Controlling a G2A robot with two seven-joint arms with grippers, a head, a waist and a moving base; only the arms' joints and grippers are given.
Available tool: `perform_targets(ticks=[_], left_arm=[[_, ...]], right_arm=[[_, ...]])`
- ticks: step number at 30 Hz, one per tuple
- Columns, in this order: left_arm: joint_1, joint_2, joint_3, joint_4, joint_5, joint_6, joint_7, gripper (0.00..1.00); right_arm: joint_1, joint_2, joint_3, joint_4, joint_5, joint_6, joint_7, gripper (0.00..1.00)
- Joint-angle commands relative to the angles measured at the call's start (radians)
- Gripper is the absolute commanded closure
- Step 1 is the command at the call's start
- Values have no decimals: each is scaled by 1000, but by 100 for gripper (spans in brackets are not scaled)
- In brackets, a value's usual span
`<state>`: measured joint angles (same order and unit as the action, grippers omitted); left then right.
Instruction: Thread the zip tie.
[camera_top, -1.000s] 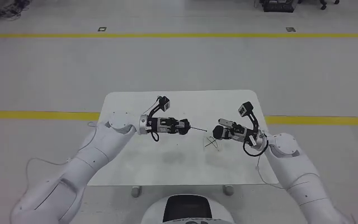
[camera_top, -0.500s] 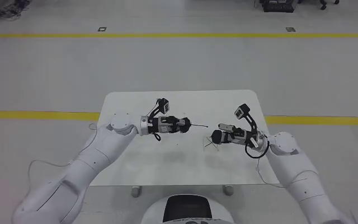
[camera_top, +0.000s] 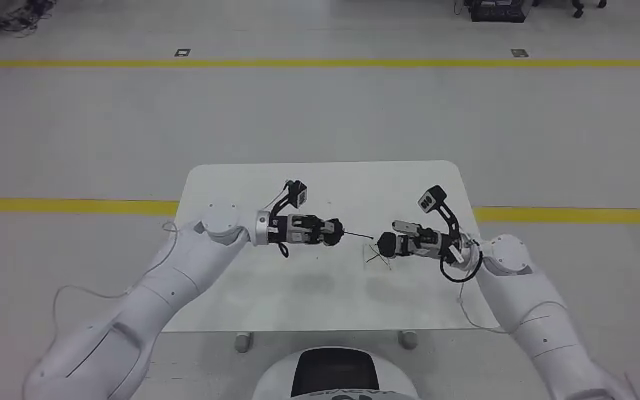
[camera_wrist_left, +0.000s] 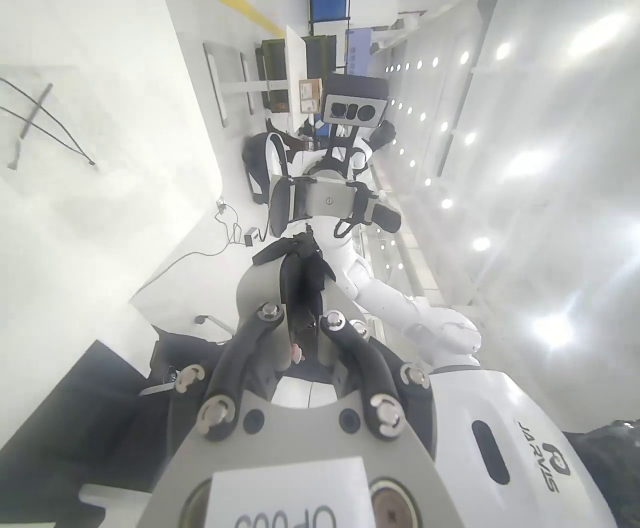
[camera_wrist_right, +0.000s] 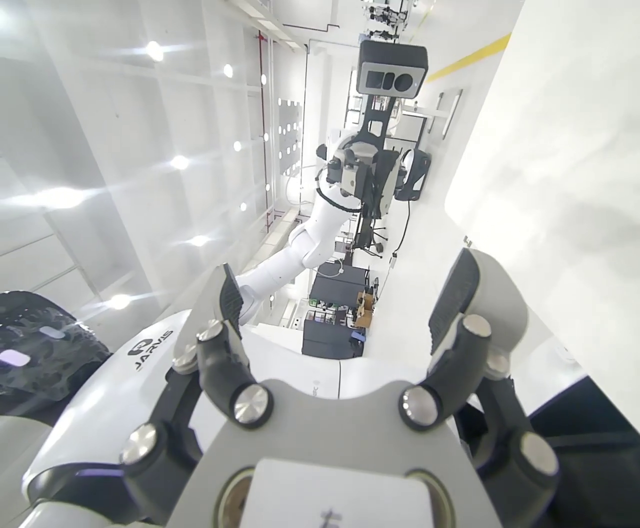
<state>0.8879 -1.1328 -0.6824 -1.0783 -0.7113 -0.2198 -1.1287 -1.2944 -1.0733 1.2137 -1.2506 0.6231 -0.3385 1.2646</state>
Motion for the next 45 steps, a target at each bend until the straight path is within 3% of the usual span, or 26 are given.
perform_targets(ticks=[1,2,4,5,20,28,45], left_arm=[[4,-1,-2,3,-10,5,-9,100],[5,-1,-2,3,-15,6,-13,100],[6,-3,-1,3,-21,9,-20,100],[4,-5,0,5,-27,11,-30,100],[-14,-25,18,46,-31,24,-58,100],[-21,-35,23,62,-31,23,-66,100],[-23,-47,19,91,-38,14,-81,100]], right_arm=[[6,-1,-7,7,-4,0,14,5],[10,-2,-12,9,-6,0,19,12],[16,-3,-18,16,-9,-1,24,47],[20,-4,-22,19,-10,-1,26,51],[37,-7,-40,31,-33,-2,49,60],[38,-10,-45,33,-39,-2,53,78],[38,-13,-42,38,-43,-2,58,81]])
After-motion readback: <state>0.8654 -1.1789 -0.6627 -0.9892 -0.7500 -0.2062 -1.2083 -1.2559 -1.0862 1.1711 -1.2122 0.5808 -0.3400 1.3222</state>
